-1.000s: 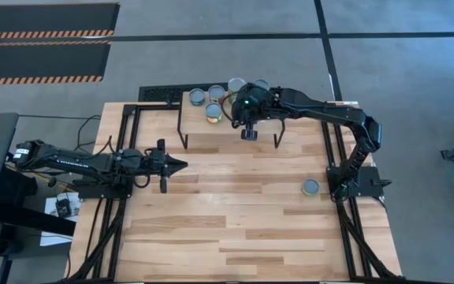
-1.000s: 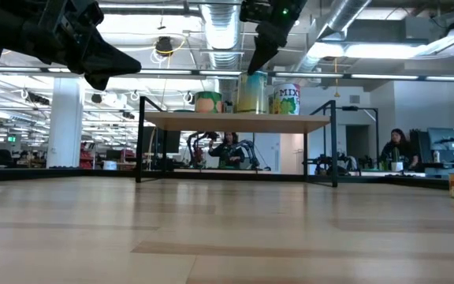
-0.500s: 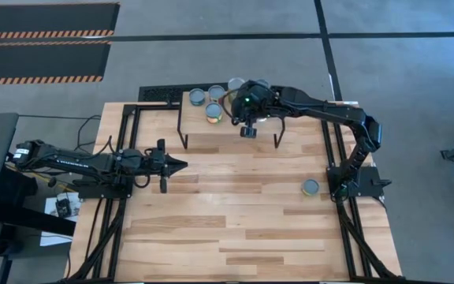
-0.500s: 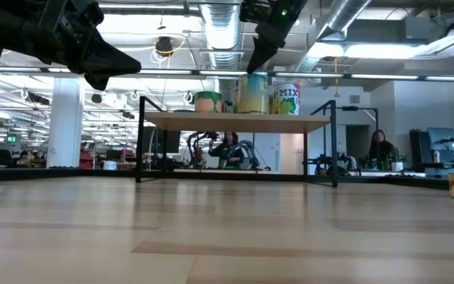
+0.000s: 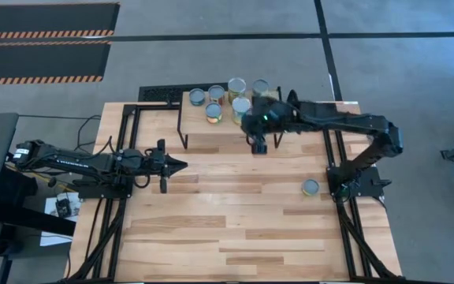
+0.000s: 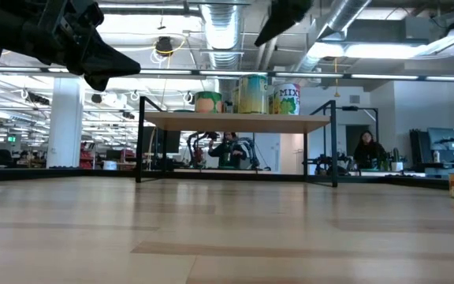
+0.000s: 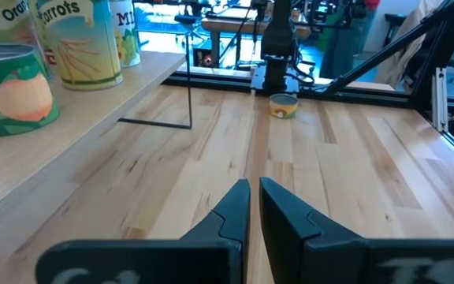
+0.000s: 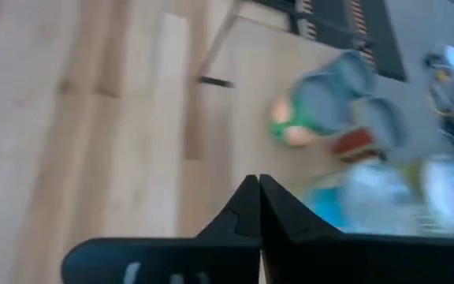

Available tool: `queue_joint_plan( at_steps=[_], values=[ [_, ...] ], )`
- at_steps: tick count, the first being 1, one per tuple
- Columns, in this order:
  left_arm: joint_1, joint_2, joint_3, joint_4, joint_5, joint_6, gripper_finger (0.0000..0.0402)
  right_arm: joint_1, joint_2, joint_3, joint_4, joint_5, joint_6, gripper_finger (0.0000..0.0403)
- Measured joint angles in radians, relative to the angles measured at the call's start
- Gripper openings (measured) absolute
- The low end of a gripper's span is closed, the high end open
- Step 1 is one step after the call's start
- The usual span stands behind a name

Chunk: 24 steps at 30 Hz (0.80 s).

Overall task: Pick and place cans onto a shelf
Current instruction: Put the orange can on the shelf

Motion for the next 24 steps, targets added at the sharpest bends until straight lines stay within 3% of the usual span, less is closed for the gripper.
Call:
queue_joint_plan(
  at_steps=[6,13,17,24],
  values=[
    [-0.013,0.000,0.000,-0.002,0.000,0.004,0.0018,0.111,-0.162,-0.348,0.270,-0.076,0.086,0.0008],
    [-0.038,0.000,0.000,0.010,0.003,0.004,0.0018,0.349,-0.292,-0.634,0.463,-0.036,0.280,0.0004],
    [-0.043,0.000,0.000,0.010,0.003,0.004,0.0018,0.518,-0.297,-0.677,0.348,0.108,0.464,0.0004],
    [-0.043,0.000,0.000,0.026,0.002,0.003,0.0018,0.757,-0.282,-0.696,0.011,0.217,0.963,0.0004]
  ],
)
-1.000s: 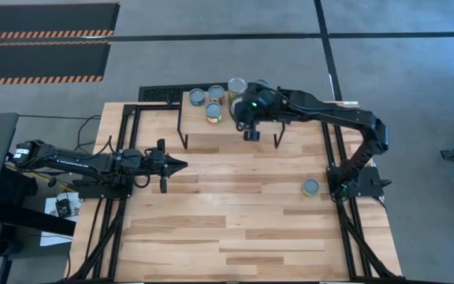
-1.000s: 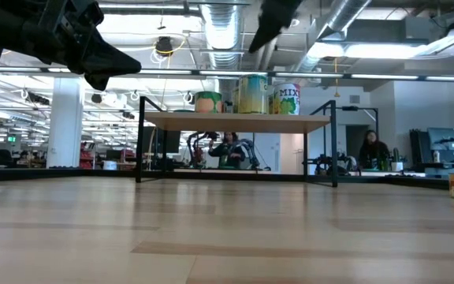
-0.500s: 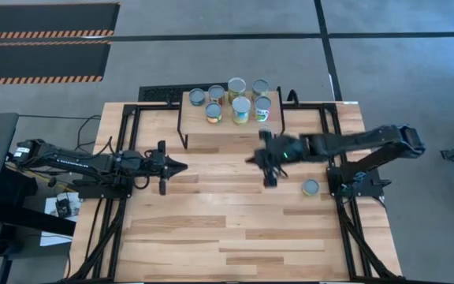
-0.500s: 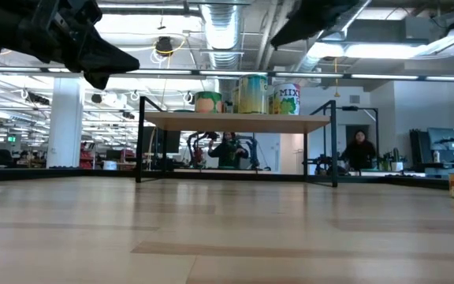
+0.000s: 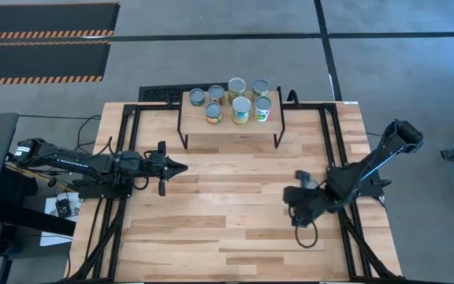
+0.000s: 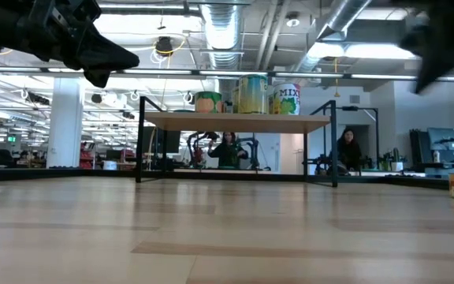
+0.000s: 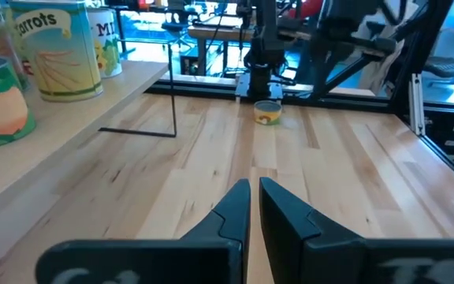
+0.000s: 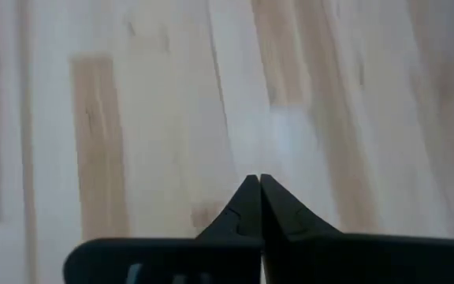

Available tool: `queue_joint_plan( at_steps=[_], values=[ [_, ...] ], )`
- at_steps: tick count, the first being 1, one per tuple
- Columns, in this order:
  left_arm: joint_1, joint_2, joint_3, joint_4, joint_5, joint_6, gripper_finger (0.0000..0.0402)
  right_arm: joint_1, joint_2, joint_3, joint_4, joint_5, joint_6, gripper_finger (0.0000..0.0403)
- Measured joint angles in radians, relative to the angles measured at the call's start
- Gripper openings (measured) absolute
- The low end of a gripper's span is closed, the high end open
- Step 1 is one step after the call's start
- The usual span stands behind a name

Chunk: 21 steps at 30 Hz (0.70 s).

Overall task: Pick and place cans onto a shelf
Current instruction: Put the orange can on the shelf

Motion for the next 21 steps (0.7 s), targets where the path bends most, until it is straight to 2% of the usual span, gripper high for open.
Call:
queue_joint_plan(
  at_steps=[5,8,11,15,21],
  values=[
    [0.000,0.000,0.000,0.007,0.000,-0.006,0.0018,0.087,0.000,0.000,-0.325,0.024,0.406,0.0017],
    [0.000,0.000,0.000,0.007,0.000,-0.014,0.0018,0.088,0.000,-0.013,-0.399,0.024,0.542,0.0038],
    [0.000,0.000,0.000,0.004,-0.001,-0.021,0.0018,0.061,0.001,-0.061,-0.397,0.005,0.582,0.0069],
    [0.000,0.000,0.000,0.003,-0.002,-0.021,0.0017,-0.008,0.001,-0.143,-0.334,-0.076,0.596,0.0114],
    [0.000,0.000,0.000,0.002,-0.002,-0.021,0.0017,-0.092,0.001,-0.201,-0.293,-0.109,0.601,0.0164]
  ],
)
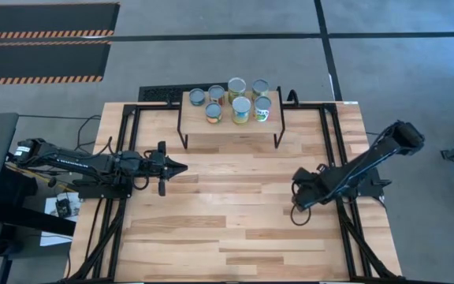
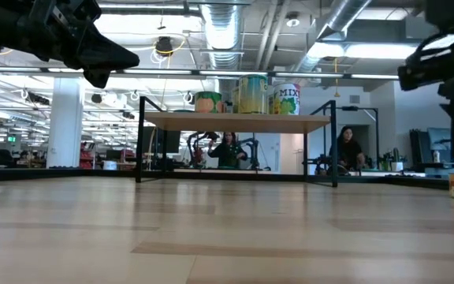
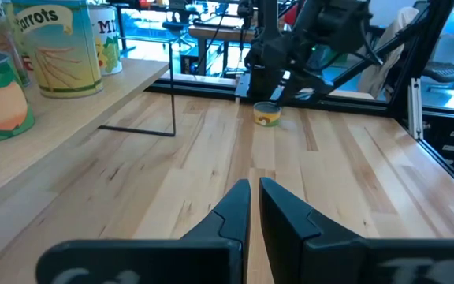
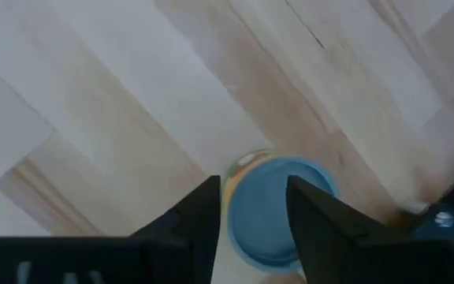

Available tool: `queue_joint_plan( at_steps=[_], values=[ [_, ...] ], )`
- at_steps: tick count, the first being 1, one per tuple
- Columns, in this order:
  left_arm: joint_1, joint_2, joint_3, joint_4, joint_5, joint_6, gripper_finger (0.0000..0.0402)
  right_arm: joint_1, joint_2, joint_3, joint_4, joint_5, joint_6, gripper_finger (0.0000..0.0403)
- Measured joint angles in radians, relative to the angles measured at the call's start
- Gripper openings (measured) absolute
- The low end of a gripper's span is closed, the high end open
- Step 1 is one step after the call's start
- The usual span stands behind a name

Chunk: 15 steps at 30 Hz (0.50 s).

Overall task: Pick and place cans onto a shelf
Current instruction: Put the orange can on the shelf

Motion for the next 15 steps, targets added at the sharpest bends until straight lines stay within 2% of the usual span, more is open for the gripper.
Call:
queue_joint_plan(
  at_steps=[6,10,15],
  values=[
    [0.000,0.000,0.000,0.000,0.006,0.000,0.0017,-0.062,0.000,-0.054,0.077,-0.054,0.028,0.0160],
    [0.000,0.000,0.000,0.000,0.007,0.000,0.0017,-0.093,0.000,-0.089,0.075,-0.057,0.102,0.0142],
    [0.000,0.000,0.000,0.002,0.007,0.000,0.0017,-0.103,0.000,-0.121,0.172,-0.091,0.074,0.0106]
  ],
)
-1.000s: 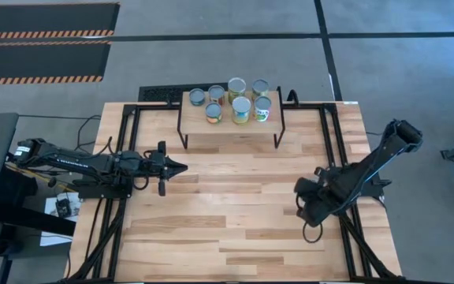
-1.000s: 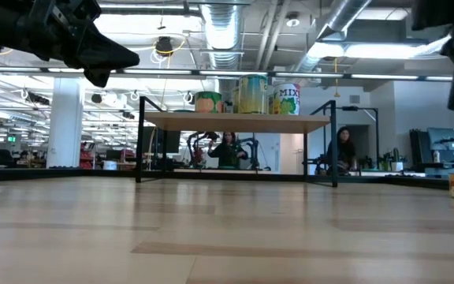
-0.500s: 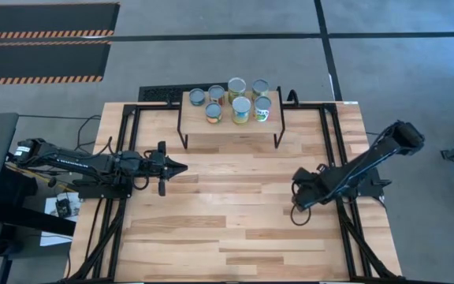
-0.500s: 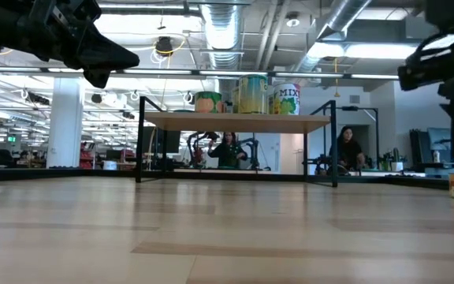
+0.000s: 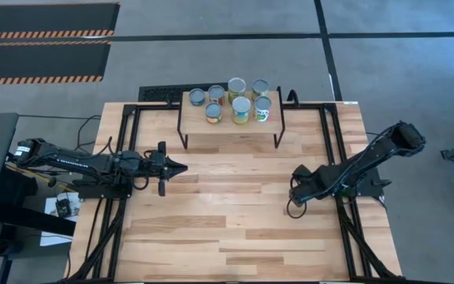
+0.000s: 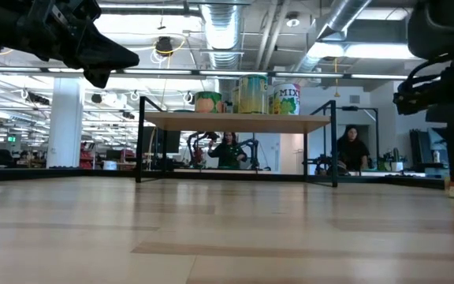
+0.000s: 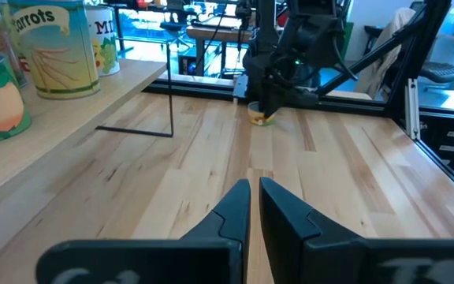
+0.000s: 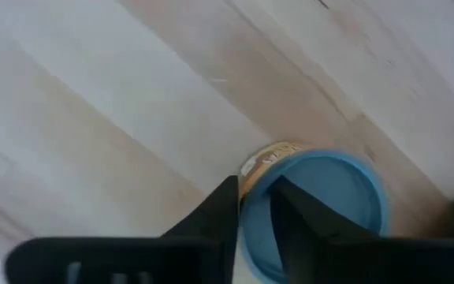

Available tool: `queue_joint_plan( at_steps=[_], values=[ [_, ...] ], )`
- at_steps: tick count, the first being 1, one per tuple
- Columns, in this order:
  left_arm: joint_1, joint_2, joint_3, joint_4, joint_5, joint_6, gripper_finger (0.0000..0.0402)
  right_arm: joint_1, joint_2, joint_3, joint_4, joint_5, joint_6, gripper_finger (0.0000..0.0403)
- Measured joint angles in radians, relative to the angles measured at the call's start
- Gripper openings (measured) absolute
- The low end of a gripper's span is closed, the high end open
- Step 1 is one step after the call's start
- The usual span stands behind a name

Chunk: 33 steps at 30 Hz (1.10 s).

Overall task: Pick and place cans onto a shelf
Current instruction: Put the orange can on the shelf

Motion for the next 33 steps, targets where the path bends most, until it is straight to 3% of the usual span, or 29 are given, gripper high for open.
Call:
queue_joint_plan(
  at_steps=[9,16,21,33],
  values=[
    [0.000,0.000,0.000,0.007,0.000,0.000,0.0017,-0.002,0.001,0.027,0.136,0.034,-0.169,0.0015],
    [0.000,0.000,0.000,0.010,0.000,0.000,0.0017,-0.095,0.025,0.124,0.375,0.066,-0.436,0.0018],
    [0.000,0.000,0.000,0.008,0.000,0.000,0.0017,-0.178,0.180,0.244,0.517,0.038,-0.702,0.0016],
    [0.000,0.000,0.000,0.003,0.001,0.000,0.0017,-0.305,0.632,0.748,0.496,-0.129,-1.235,0.0013]
  ],
)
